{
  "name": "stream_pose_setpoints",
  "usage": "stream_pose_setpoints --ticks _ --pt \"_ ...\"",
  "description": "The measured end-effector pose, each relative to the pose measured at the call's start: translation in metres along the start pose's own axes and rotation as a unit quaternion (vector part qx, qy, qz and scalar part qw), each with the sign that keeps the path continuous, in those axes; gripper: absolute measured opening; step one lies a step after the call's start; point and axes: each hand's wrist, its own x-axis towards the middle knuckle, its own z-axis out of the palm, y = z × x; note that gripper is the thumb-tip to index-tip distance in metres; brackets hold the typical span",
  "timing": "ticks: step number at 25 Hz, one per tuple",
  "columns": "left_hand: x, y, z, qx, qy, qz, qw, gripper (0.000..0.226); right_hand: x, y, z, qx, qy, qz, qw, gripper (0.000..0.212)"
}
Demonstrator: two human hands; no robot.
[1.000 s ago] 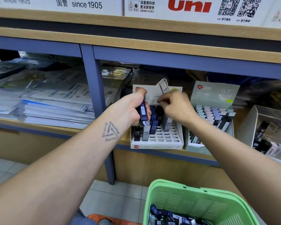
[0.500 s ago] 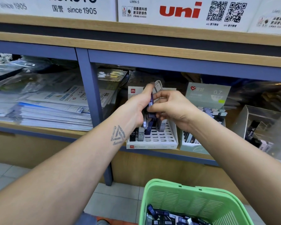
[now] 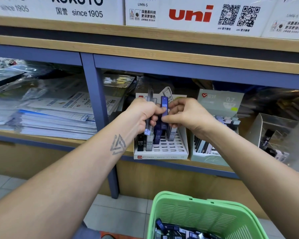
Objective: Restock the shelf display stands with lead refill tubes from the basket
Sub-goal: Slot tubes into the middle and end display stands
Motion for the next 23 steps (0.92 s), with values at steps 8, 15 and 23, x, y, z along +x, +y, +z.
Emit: stream_pose_setpoints --ticks 8,15,23 --pt "-0.008 0.003 -0.008 0.051 -0.095 -0.058 0.993 0.026 0.014 0.001 -0.005 0.068 0.023 -0.017 0.997 0.017" --pt "-0.003 0.014 -0.023 -0.082 -0.032 -0.123 0.989 0.005 0.01 0.021 0.002 -0.212 0.035 -0.104 0.971 0.023" --pt "-0.004 0.012 -0.021 -0.114 -0.02 -0.093 0.989 0.013 0.0 0.04 0.024 -0.248 0.008 -0.137 0.959 0.011"
